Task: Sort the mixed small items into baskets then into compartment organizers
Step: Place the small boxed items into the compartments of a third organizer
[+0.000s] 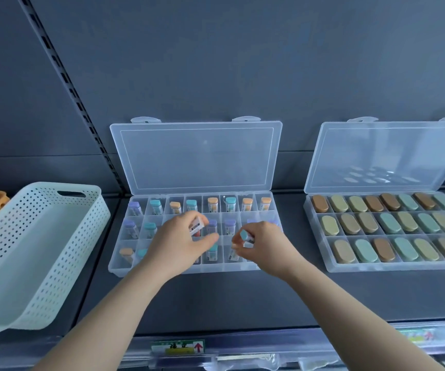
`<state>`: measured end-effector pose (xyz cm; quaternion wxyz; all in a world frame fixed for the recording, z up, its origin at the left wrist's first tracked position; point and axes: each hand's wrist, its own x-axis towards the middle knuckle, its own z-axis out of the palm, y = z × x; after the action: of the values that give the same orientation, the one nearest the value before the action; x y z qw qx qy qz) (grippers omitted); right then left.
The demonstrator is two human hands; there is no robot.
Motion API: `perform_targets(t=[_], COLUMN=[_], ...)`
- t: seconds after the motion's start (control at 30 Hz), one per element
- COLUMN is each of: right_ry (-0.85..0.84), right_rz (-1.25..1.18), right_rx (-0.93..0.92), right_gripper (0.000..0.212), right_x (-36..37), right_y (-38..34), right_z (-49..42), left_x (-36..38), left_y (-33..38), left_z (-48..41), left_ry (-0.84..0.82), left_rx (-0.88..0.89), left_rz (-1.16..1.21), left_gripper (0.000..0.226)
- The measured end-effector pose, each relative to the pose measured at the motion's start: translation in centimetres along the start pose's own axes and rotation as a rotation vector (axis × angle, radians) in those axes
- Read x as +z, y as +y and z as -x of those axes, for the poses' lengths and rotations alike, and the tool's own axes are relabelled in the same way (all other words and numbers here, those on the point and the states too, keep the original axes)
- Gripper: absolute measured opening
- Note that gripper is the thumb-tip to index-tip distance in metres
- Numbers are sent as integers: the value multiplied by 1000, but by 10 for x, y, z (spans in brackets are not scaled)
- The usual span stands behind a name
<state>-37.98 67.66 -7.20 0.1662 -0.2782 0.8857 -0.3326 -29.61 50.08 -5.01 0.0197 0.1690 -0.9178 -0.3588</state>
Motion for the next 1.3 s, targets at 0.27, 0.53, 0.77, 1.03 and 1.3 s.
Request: perform_targets(t=[0.27, 0.53, 0.77, 1.03, 1.3], right_ry=[-16, 39, 75, 174, 281], right_rz=[134, -64, -688, -382, -287], right_rx=[-65, -41, 227, 163, 112], right_gripper=[10, 20, 22, 16, 17], right_x=[2, -17, -58, -63, -53], right_y=[-1, -4, 14, 33, 47], right_z=[-4, 8, 20, 28, 26], left_x=[-4, -2, 22, 55, 70], left_y=[2, -1, 27, 43, 39], left_z=[5, 7, 0, -12, -15], left_ry=[-18, 101, 26, 30, -25], left_rx=[-81, -25, 89, 254, 270], left_rz=[253, 391, 421, -172, -305], left_gripper=[10, 16, 15, 8, 9])
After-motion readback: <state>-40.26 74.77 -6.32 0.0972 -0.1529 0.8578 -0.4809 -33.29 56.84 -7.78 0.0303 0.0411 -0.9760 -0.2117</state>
